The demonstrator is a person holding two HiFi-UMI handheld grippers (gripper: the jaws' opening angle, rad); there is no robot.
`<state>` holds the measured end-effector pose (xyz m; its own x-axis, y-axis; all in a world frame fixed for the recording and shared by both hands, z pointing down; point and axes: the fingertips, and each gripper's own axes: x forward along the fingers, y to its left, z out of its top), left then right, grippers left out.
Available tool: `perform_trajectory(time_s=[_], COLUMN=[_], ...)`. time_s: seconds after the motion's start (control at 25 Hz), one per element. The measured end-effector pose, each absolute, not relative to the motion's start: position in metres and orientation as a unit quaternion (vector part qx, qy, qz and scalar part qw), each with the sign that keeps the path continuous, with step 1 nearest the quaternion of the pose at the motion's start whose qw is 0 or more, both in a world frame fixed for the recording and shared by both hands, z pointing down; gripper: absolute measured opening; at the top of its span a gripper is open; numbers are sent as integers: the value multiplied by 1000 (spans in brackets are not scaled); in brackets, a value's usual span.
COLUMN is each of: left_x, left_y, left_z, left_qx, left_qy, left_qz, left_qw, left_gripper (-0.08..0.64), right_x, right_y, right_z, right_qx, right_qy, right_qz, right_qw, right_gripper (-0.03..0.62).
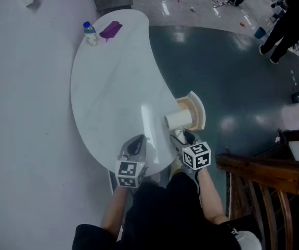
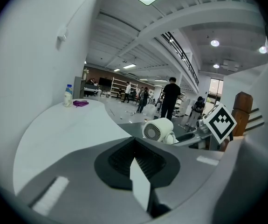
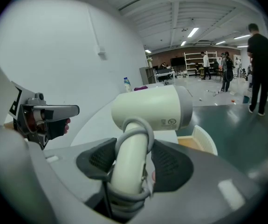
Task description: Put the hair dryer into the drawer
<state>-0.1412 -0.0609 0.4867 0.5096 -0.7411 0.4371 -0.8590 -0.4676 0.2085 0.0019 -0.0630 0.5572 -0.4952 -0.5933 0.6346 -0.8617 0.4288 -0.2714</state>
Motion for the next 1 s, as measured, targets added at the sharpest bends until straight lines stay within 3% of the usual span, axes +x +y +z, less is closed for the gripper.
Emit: perform_trajectory(time_s=[0.52,1.0], left_x=[-60,-11], left_y=[-87,-142], left_z=[483,520], left_qx=[862,840], left_qy=[-442,-469], left_qz=[158,170], left_qw=[190,214], left_gripper=[6,6], right_x=[96,147], right_y=[-82,-134], right_z=[556,605], right_qx=[489,457], right_qy=[-790,-792], right_qz=[308,330], right_qw=[203,234], right_gripper=[238,238])
